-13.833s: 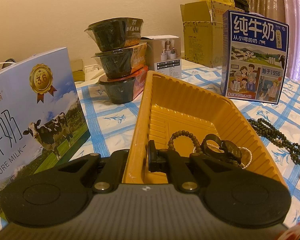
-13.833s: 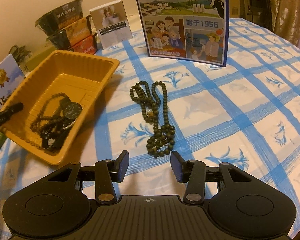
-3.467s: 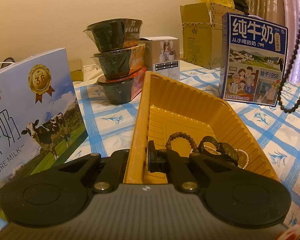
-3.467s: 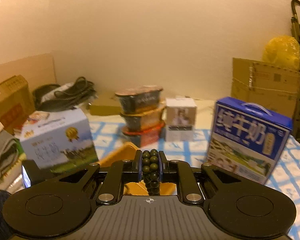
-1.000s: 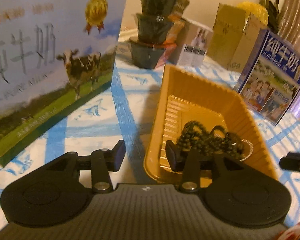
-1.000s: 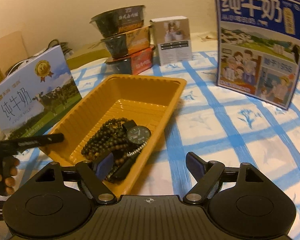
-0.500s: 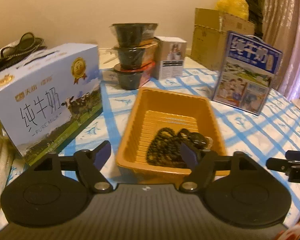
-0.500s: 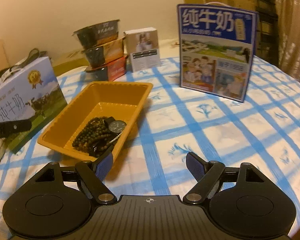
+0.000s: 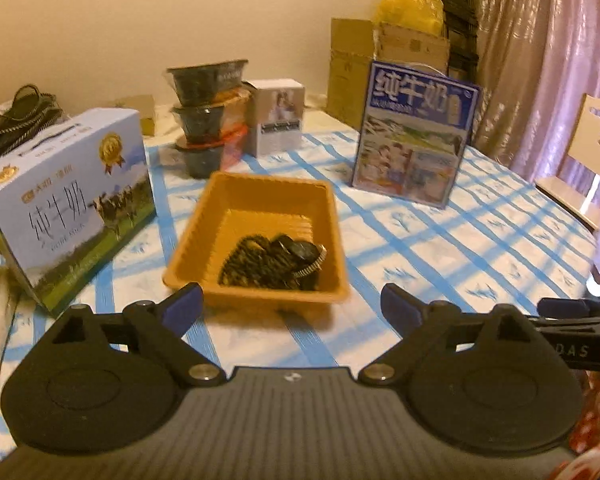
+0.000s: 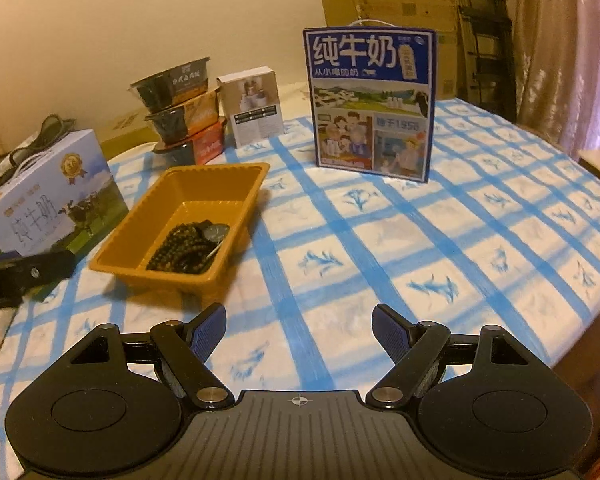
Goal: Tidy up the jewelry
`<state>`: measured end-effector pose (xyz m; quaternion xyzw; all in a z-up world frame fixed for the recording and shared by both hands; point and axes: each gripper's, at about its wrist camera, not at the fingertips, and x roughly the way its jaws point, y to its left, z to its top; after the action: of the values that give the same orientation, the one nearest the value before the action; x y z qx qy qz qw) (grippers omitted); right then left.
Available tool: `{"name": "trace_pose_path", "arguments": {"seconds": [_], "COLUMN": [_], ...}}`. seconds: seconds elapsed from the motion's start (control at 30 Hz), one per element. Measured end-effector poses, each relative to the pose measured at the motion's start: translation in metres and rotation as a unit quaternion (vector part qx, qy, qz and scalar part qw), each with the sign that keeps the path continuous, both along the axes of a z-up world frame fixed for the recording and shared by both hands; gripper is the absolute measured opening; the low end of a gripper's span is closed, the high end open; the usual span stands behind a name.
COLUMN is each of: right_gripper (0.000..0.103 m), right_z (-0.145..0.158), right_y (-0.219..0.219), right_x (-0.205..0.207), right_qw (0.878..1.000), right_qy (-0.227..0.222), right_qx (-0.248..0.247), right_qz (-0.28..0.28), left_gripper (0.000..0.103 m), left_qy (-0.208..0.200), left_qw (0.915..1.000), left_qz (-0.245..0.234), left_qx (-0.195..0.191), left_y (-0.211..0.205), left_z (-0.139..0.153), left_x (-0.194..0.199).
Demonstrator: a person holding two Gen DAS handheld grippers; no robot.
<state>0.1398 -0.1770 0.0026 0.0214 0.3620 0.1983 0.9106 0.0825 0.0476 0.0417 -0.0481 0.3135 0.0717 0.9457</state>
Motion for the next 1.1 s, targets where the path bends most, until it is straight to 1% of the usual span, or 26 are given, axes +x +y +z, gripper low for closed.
{"name": "trace_pose_path", "arguments": {"seconds": [0.2, 0.33, 0.57, 0.87, 1.1], "right_gripper": [0.08, 0.08, 0.08, 0.08, 0.08], "right_z": [0.01, 0.012, 0.011, 0.007, 0.001], "right_y": [-0.017, -0.025, -0.034, -0.044, -0.045], "right_x": [-0.025, -0.042, -0.067, -0.079, -0.085], "right_qw": [1.0, 0.999, 1.0, 0.999, 0.999], "right_qy": [0.015, 0.015, 0.01, 0.008, 0.012], "right_qx": [0.024, 0.029, 0.028, 0.032, 0.034], "right_qz": [-0.009, -0.011, -0.003, -0.01, -0.012], "left_gripper": [0.095, 0.095, 0.095, 0.094, 0.095], "left_qy": [0.019, 0.022, 0.026, 0.034, 0.035], "left_qw": [0.9995, 0.9995, 0.9992, 0.9987, 0.9986], "left_qz": [-0.021, -0.025, -0.029, -0.037, -0.038], "left_qx": [0.014, 0.001, -0.005, 0.003, 0.007], "left_y": [-0.027, -0.035, -0.047, -0.06, -0.062], "left_z": [0.002, 0.002, -0.001, -0.016, -0.02], "left_x": [-0.024, -0.038, -0.053, -0.063, -0.065]}}
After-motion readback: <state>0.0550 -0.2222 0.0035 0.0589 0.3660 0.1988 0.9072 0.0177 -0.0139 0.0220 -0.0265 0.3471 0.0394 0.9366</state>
